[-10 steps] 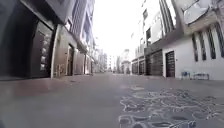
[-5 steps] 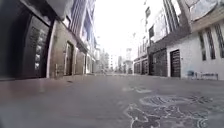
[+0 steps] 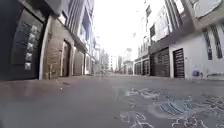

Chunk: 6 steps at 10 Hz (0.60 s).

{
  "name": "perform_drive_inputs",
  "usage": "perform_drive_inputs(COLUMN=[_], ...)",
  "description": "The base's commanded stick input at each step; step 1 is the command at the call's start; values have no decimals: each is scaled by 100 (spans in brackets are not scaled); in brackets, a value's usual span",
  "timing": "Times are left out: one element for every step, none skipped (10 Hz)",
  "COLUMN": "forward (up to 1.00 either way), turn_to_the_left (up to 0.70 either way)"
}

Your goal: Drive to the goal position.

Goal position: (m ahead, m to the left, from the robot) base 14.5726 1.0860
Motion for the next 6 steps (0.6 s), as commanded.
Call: perform_drive_inputs(forward=[100, 100, 100, 100, 100, 100], turn_to_the_left=[0, 0, 0, 0, 0, 0])
